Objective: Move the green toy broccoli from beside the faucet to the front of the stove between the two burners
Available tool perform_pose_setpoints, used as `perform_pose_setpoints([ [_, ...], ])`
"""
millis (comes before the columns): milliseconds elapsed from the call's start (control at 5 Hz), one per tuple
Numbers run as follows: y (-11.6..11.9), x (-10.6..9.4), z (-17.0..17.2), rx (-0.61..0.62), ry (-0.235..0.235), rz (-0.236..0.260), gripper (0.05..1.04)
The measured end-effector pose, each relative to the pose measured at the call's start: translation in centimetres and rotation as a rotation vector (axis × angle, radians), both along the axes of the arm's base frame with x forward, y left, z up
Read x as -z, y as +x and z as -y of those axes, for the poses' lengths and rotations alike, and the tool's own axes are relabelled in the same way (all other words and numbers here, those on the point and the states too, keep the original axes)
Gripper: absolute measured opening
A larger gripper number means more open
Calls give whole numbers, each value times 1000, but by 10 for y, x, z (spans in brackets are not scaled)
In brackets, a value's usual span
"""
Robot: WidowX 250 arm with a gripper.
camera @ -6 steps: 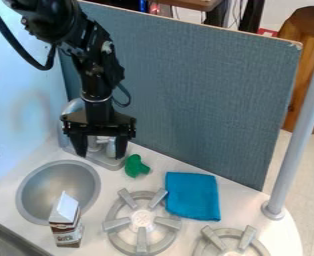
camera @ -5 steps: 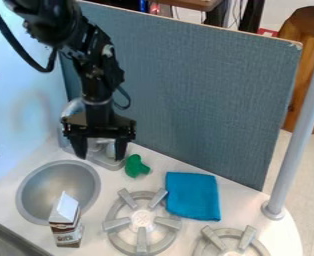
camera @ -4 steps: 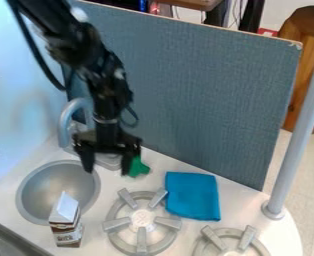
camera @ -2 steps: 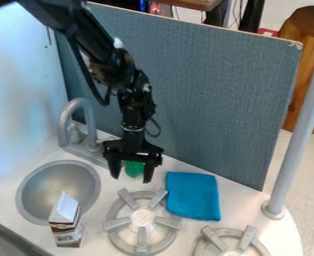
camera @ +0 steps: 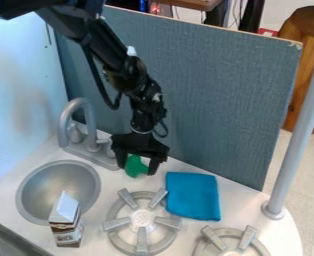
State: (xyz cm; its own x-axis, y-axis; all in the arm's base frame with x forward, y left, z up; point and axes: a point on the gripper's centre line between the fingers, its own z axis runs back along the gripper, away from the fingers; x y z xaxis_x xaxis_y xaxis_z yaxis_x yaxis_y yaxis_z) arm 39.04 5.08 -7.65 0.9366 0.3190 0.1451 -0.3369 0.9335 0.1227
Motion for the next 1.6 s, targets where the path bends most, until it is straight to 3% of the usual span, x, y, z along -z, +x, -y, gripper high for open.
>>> perform_pose_setpoints([
  [400, 13, -7, -25, -52, 40, 76, 1005],
  [800, 34, 8, -59, -113, 83, 69, 1006],
  [1400, 44, 32, -62, -114, 6, 47, 1006],
  [1600, 47, 40, -55, -92, -41, 45, 1005],
])
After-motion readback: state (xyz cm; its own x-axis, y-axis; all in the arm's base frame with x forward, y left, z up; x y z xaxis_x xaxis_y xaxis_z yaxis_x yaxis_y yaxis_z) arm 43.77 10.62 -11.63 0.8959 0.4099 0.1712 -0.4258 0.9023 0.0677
